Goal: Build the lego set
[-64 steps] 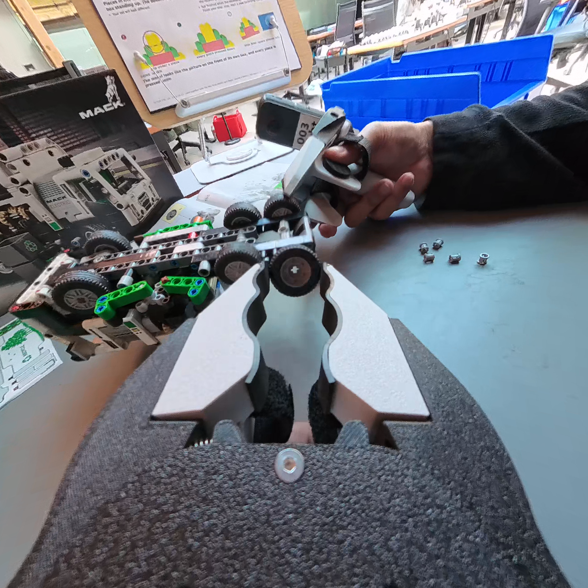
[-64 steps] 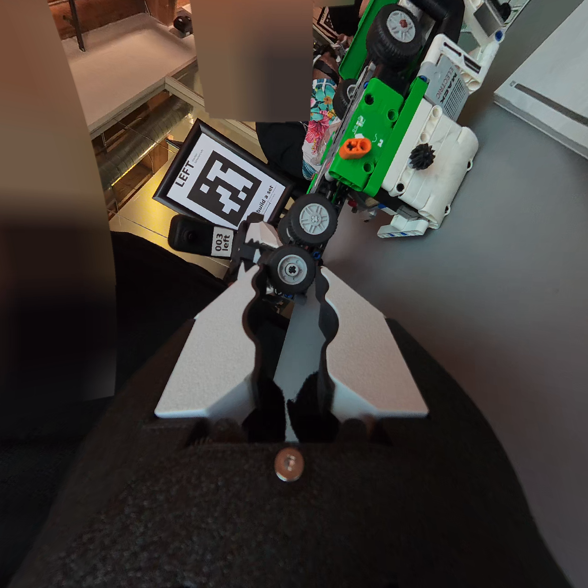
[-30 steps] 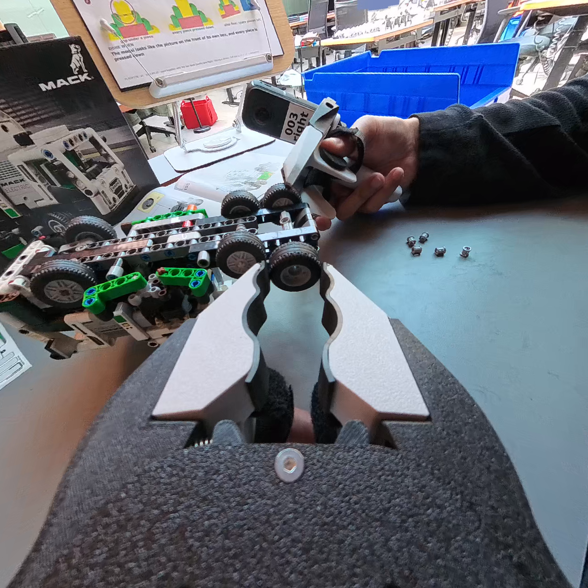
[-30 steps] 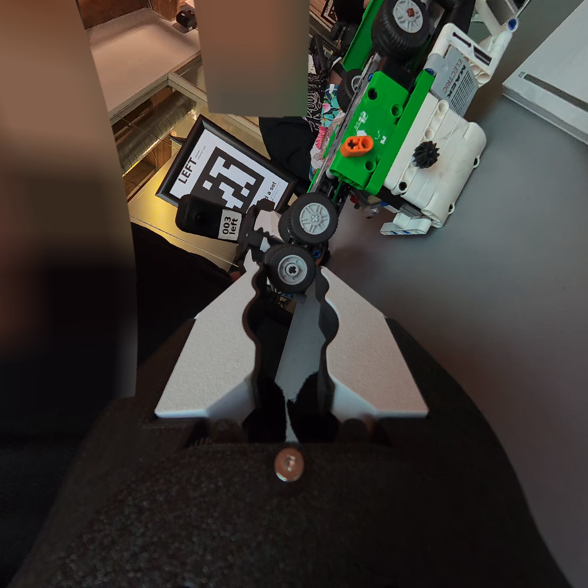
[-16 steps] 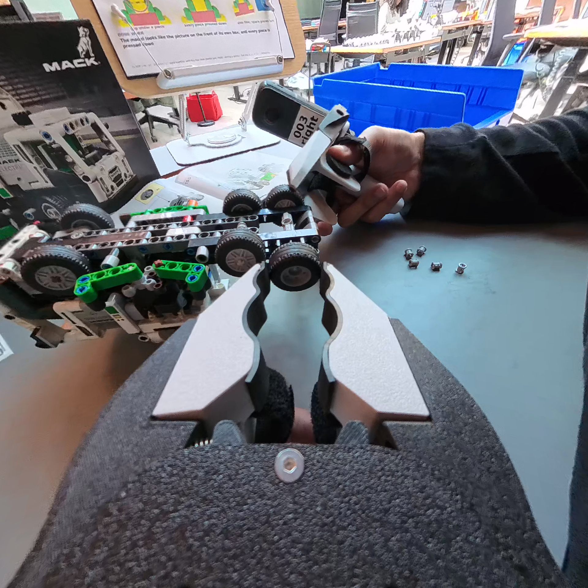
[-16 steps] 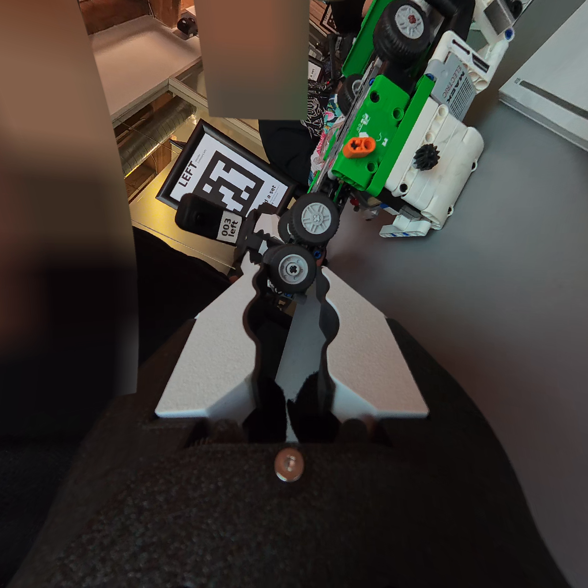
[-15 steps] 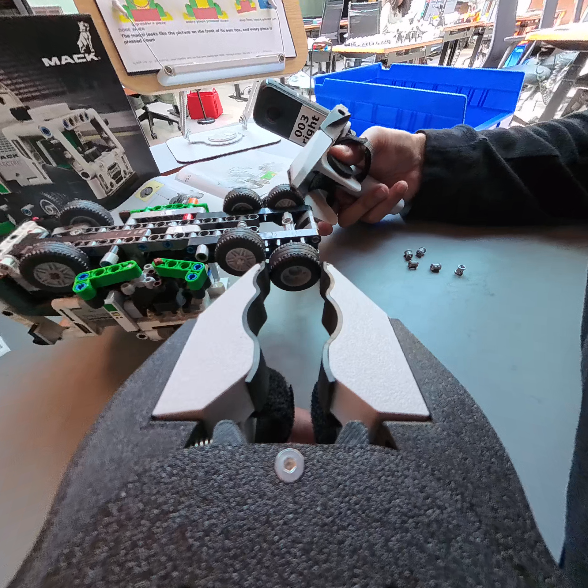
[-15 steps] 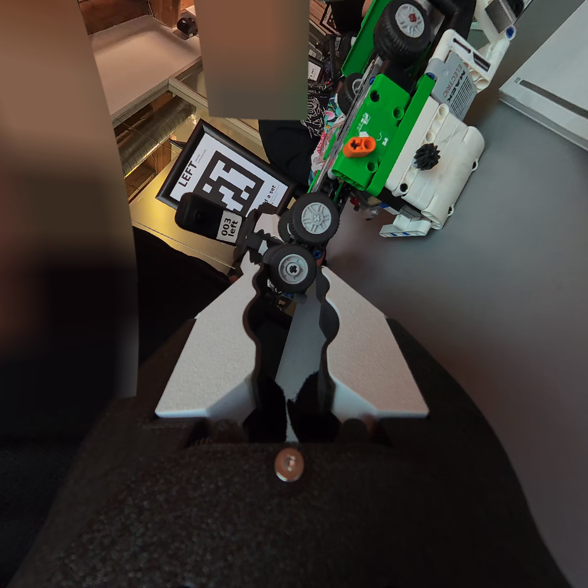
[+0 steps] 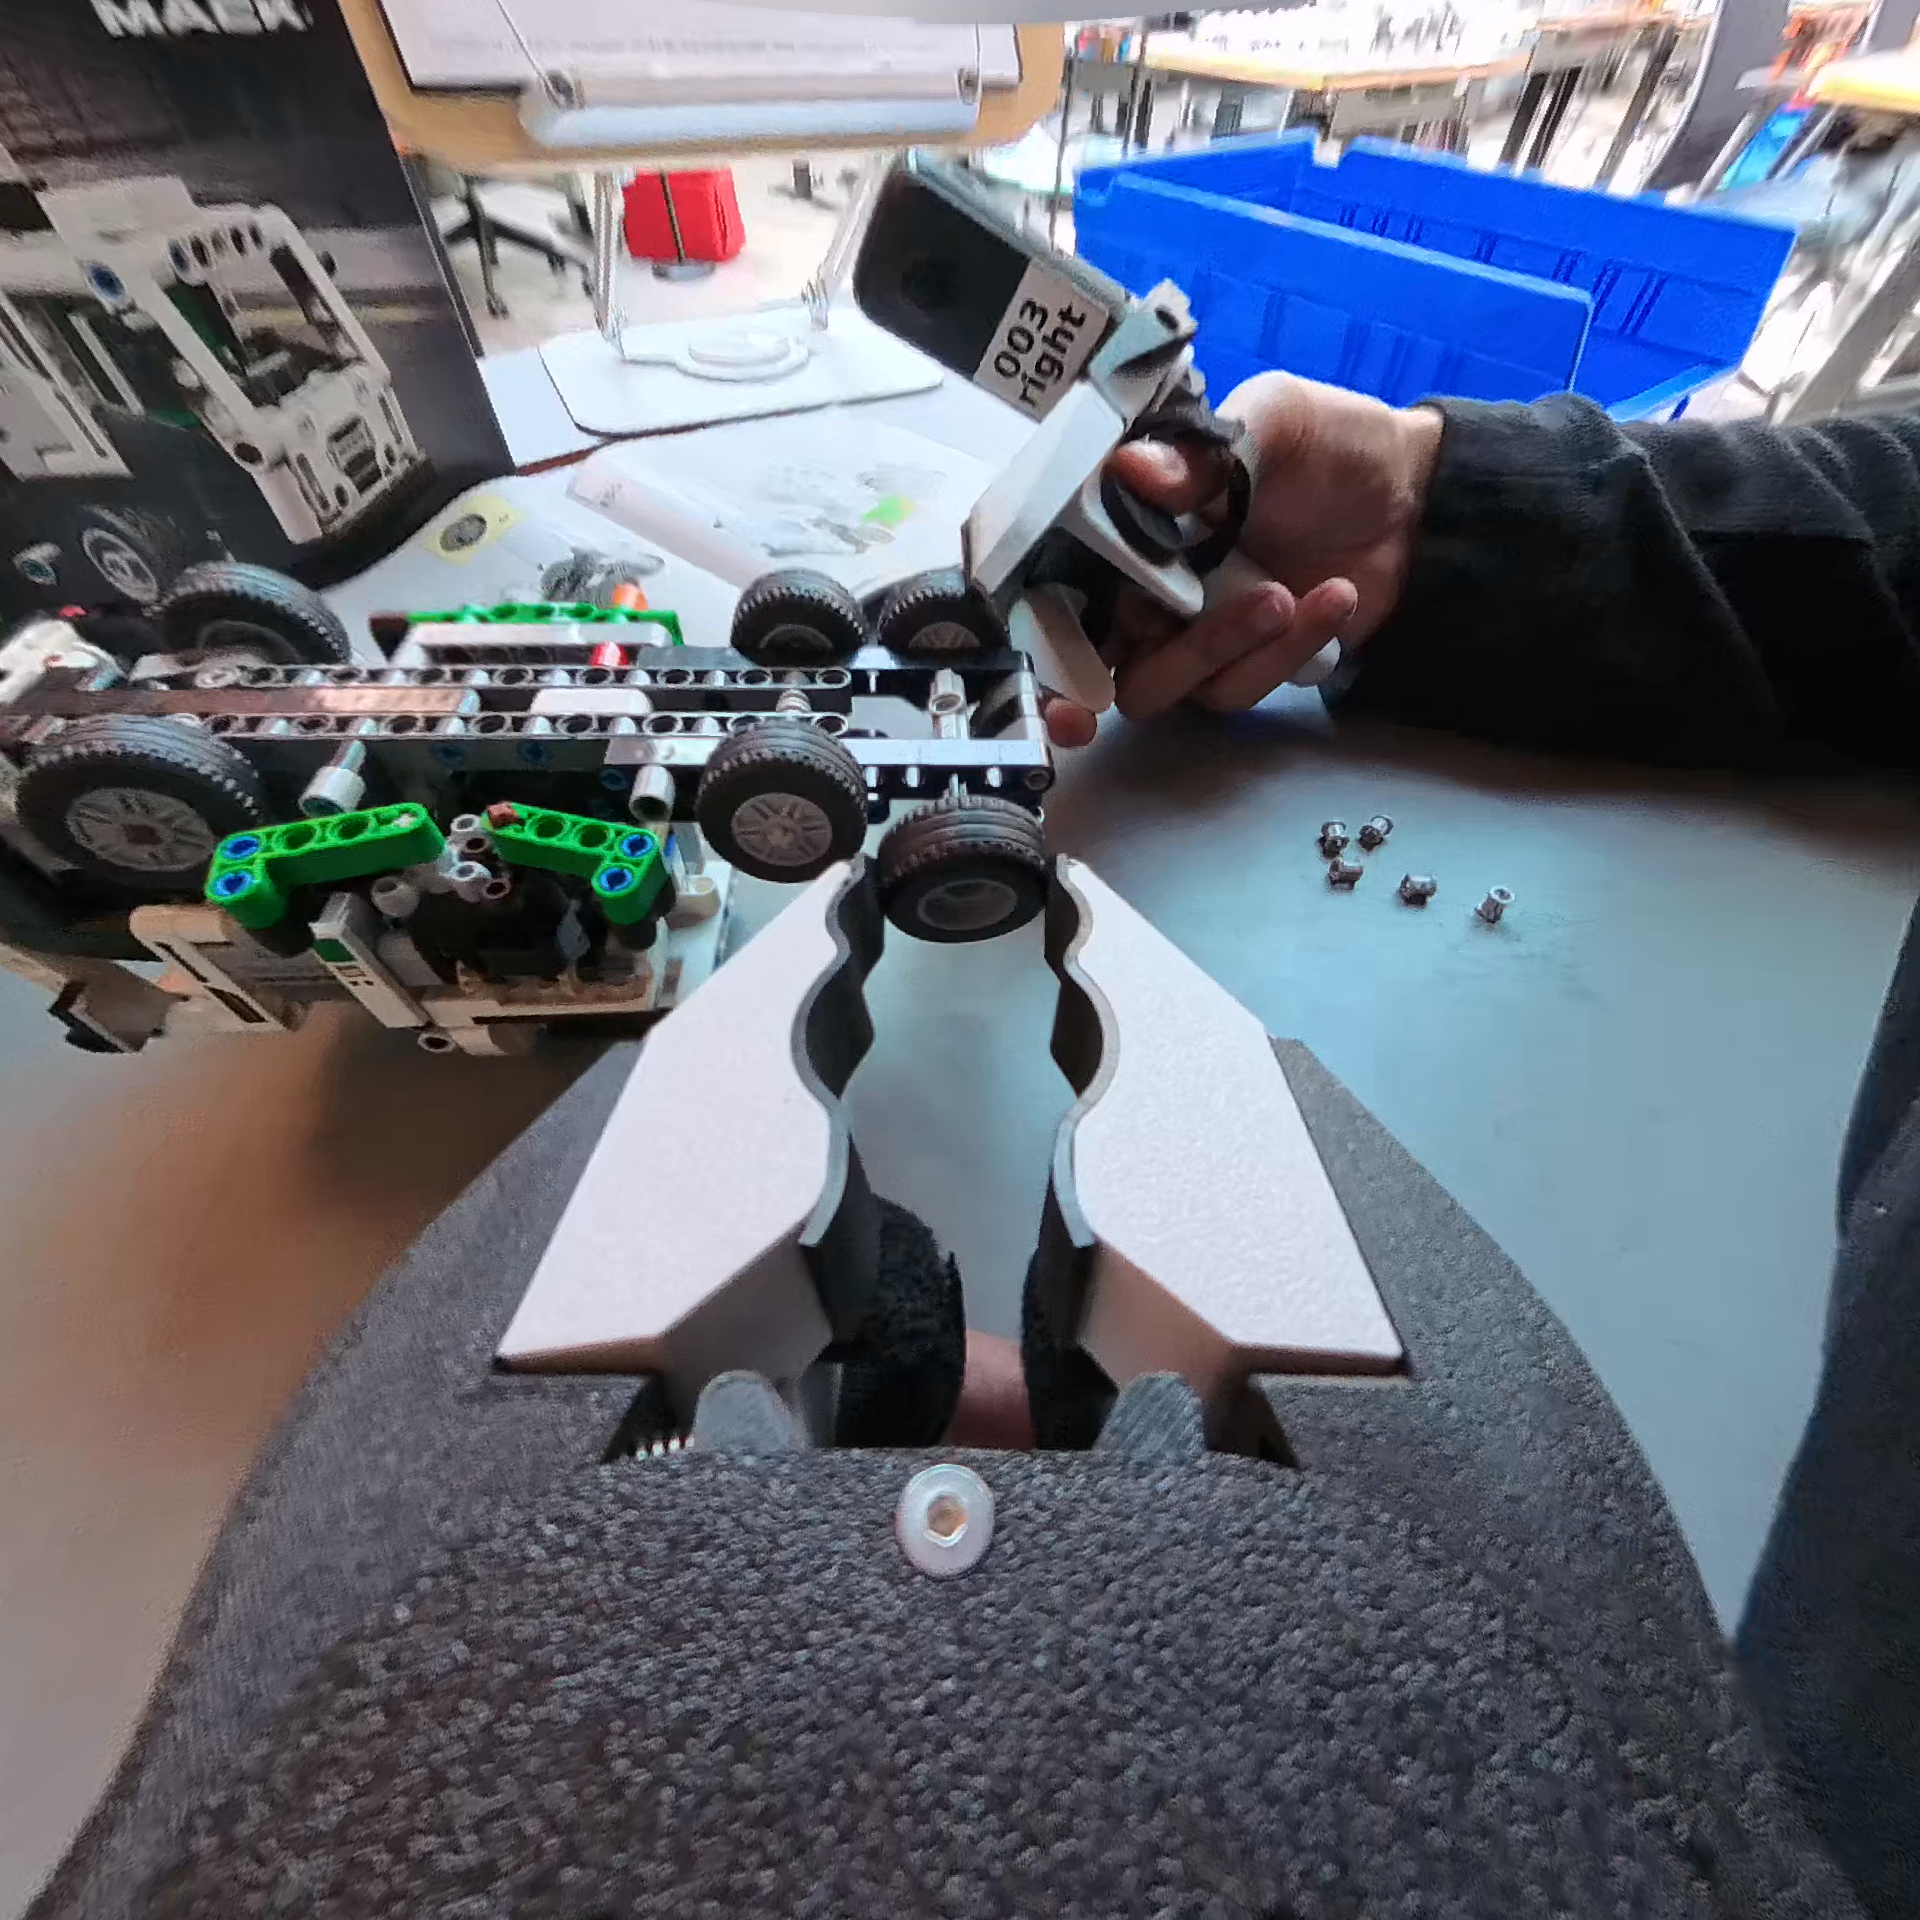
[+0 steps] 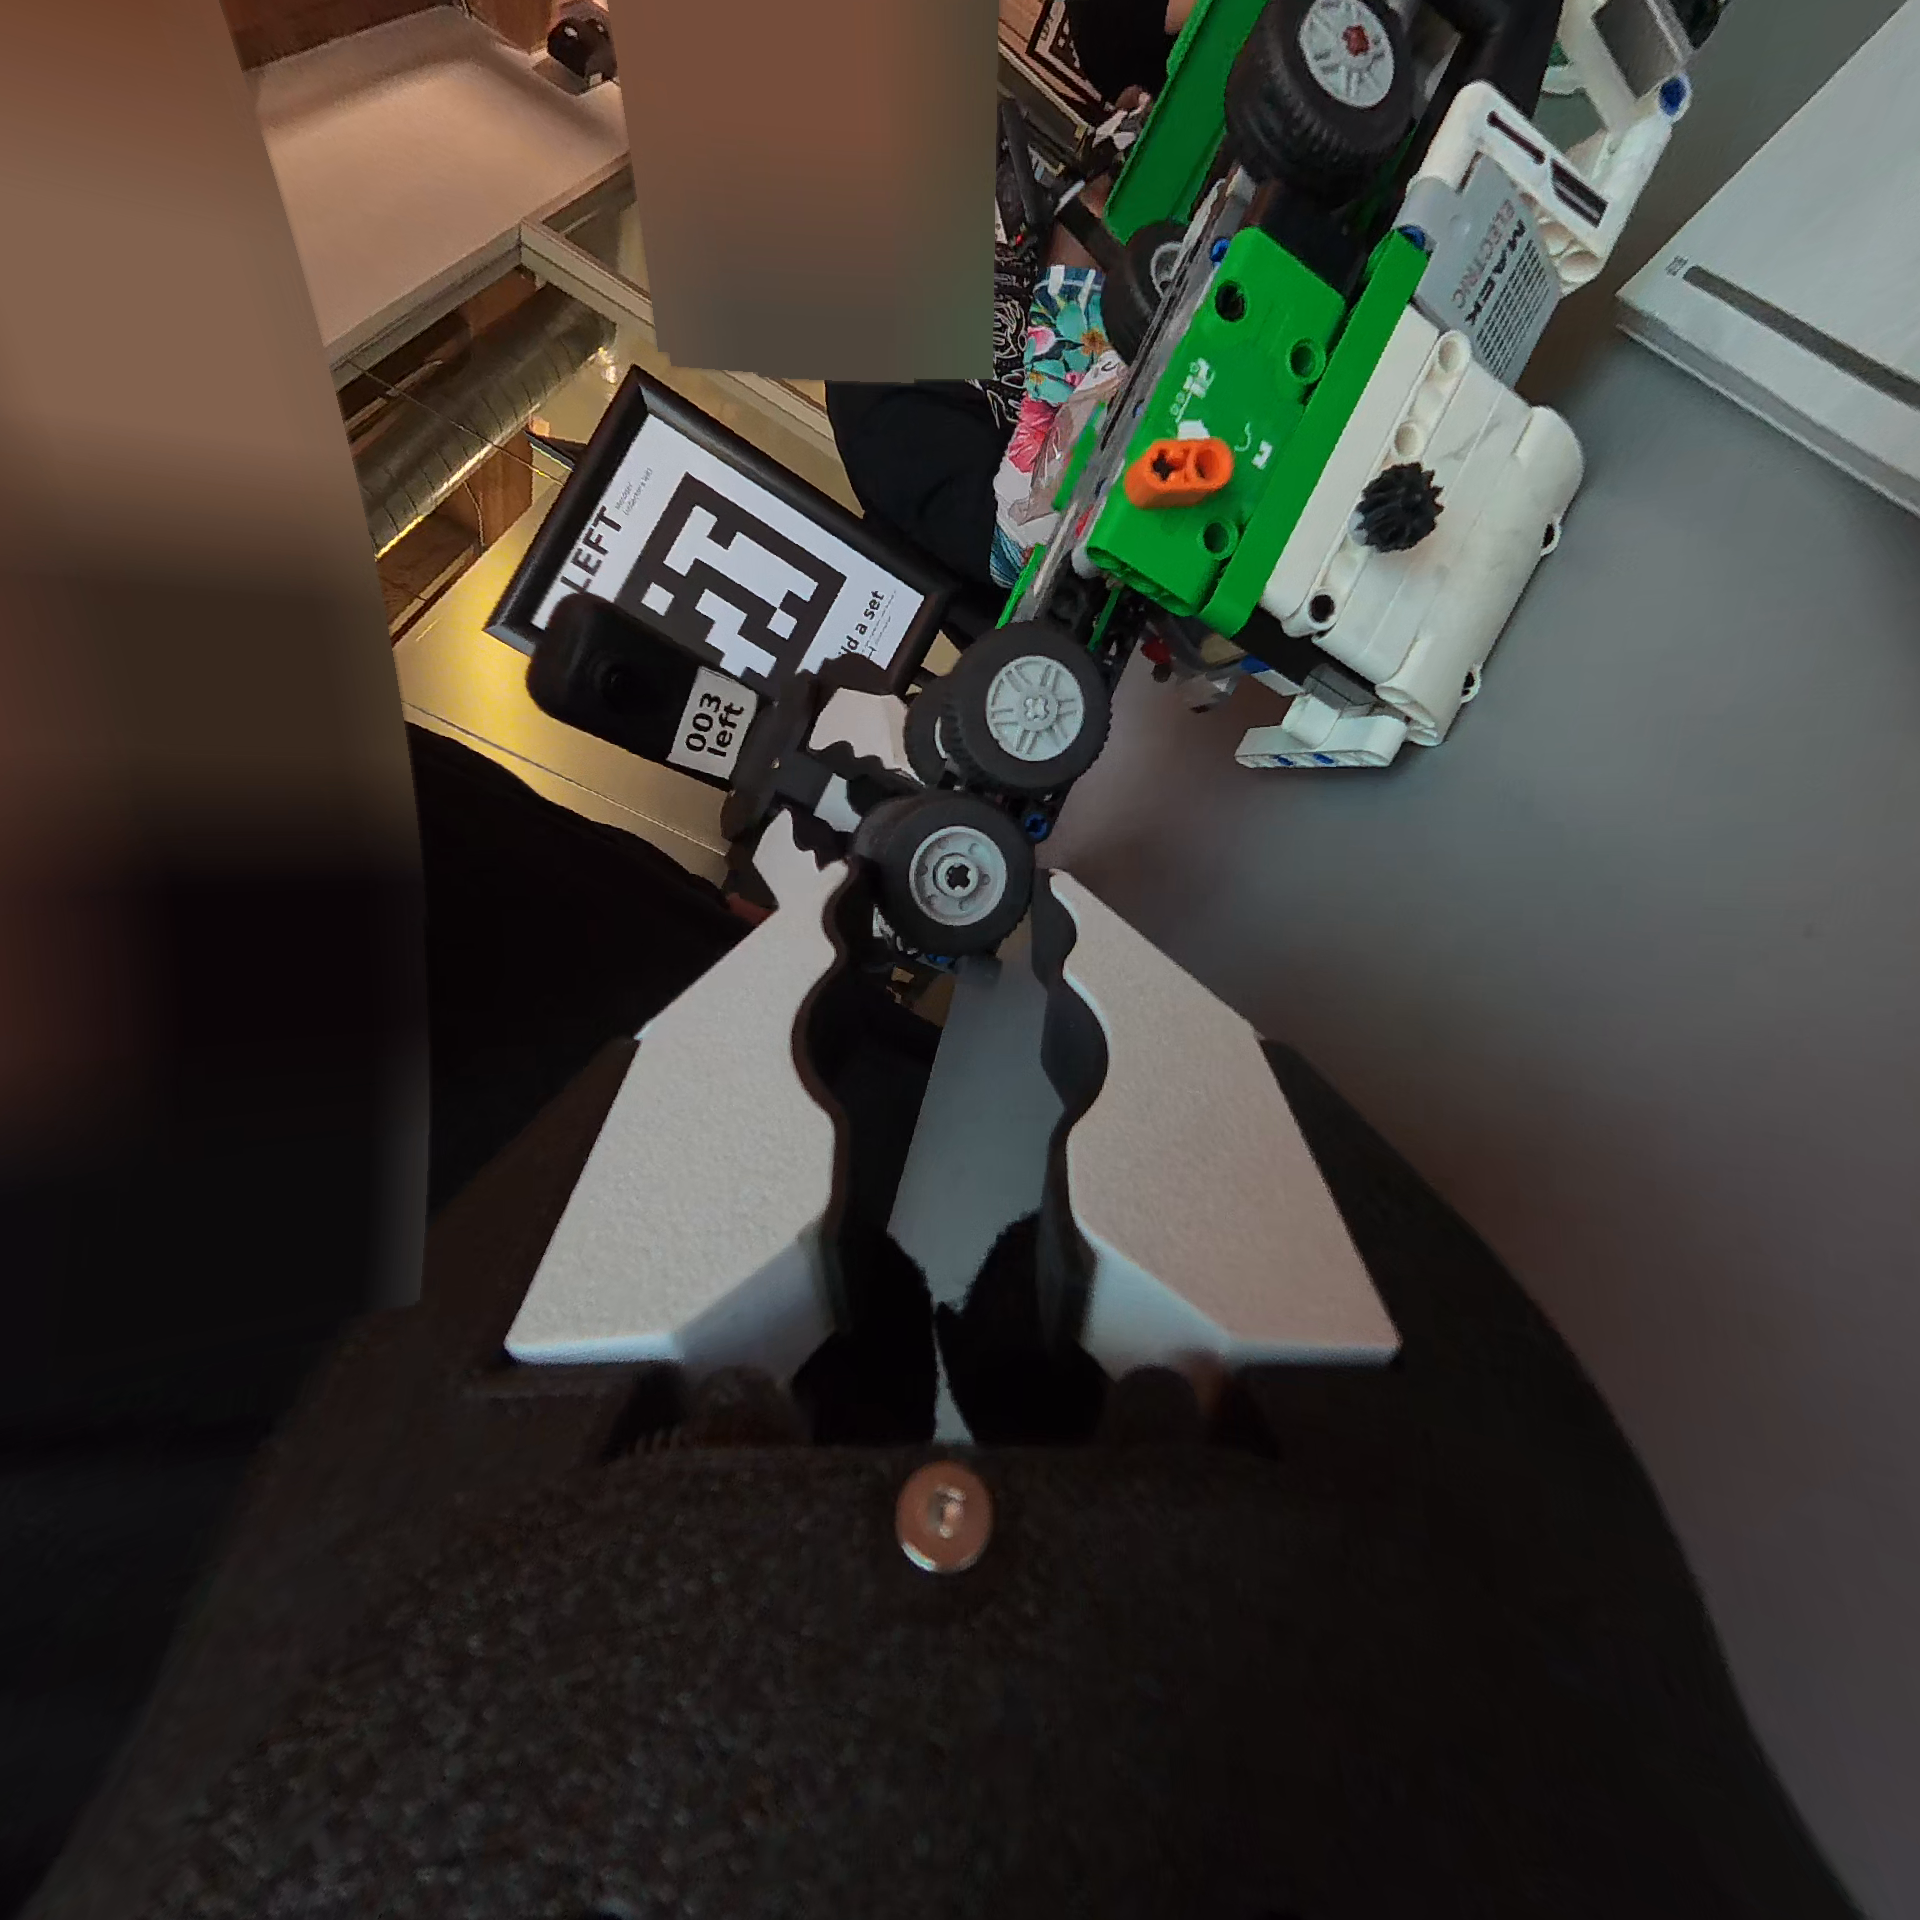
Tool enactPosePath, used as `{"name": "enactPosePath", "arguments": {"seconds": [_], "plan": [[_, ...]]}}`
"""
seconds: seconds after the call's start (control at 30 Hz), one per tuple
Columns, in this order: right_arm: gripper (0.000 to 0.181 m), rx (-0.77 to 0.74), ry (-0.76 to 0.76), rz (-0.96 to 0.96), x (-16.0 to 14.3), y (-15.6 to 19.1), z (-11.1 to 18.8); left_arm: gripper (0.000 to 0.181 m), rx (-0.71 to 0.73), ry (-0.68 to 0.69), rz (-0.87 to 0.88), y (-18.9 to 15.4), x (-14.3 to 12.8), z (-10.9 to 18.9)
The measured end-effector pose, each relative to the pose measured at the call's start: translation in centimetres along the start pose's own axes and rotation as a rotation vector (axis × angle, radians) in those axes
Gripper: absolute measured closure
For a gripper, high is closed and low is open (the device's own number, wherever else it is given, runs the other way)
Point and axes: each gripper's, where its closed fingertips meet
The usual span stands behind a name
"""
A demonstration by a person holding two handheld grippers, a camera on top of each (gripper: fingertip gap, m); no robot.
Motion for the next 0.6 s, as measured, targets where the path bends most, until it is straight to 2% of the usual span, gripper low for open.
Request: {"name": "enactPosePath", "arguments": {"seconds": [0.27,0.5,0.6], "plan": [[0.151,-0.005,0.012,0.006,-0.11,-0.05,0.12,0.151,0.008,0.213,-0.047,-0.24,-0.54,-0.22],[0.151,-0.011,0.012,0.023,-0.09,-0.01,0.09,0.151,0.026,0.291,-0.005,-0.3,-0.51,-0.3],[0.151,-0.013,0.015,0.023,-0.15,-0.02,0.07,0.151,0.037,0.342,-0.049,-0.28,-0.48,-0.25]]}}
Point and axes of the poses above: each gripper's, where its closed fingertips meet, z back along the fingers, x out of its top, y = z × x across the jaws, and after that the axes turned 1 degree about z, right-handed
